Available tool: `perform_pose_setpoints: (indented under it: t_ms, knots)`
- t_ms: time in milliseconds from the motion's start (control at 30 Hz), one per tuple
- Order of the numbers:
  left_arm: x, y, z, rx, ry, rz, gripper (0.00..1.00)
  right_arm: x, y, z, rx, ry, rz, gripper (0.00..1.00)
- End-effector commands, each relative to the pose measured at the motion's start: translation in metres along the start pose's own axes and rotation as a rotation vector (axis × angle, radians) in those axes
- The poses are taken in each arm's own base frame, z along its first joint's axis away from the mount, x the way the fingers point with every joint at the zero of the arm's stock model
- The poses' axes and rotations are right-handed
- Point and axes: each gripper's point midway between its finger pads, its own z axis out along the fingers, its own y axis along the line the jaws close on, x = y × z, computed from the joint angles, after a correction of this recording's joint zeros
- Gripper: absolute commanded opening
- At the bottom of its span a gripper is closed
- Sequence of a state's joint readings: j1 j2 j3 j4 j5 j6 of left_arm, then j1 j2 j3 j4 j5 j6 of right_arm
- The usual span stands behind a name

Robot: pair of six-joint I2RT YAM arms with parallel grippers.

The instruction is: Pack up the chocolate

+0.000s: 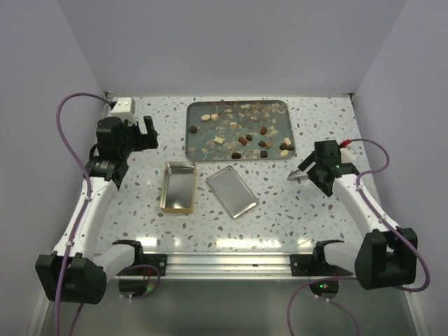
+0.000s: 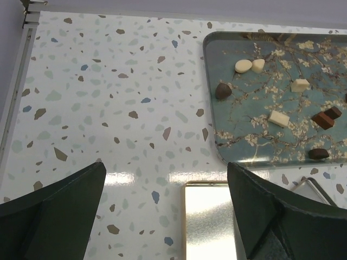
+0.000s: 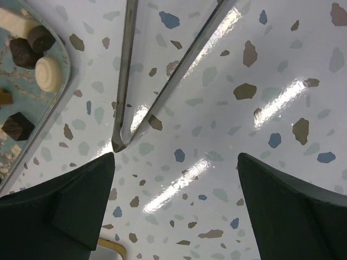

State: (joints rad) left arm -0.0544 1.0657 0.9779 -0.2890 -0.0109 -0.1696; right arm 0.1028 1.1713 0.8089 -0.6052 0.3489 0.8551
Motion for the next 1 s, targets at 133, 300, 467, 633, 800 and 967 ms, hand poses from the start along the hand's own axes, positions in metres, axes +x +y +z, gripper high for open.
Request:
perform_pose_setpoints:
  t_ms: [133,300,467,633,800,967]
  knots:
    - [-0.013,0.001,0.013,0.005,-0.04,0.043,1.0,-0.005,0.018,0.021,0.082,-0.059,0.132,0.99]
    - [-0.009,0.002,0.02,0.004,-0.022,0.048,1.0,0.002,0.031,0.041,0.104,-0.047,0.156,0.99]
    - [-0.006,-0.002,0.025,0.023,-0.012,0.043,1.0,-0.001,0.032,0.052,0.156,-0.061,0.147,0.99]
    - [-0.007,-0.001,0.028,0.018,-0.011,0.045,1.0,-0.001,0.035,0.067,0.199,-0.06,0.123,0.99]
    - [-0.005,-0.001,0.031,0.02,-0.002,0.045,1.0,0.002,0.034,0.078,0.257,-0.049,0.102,0.99]
    - [-0.003,-0.001,0.031,0.021,0.004,0.049,1.0,0.008,0.026,0.086,0.308,-0.039,0.086,0.99]
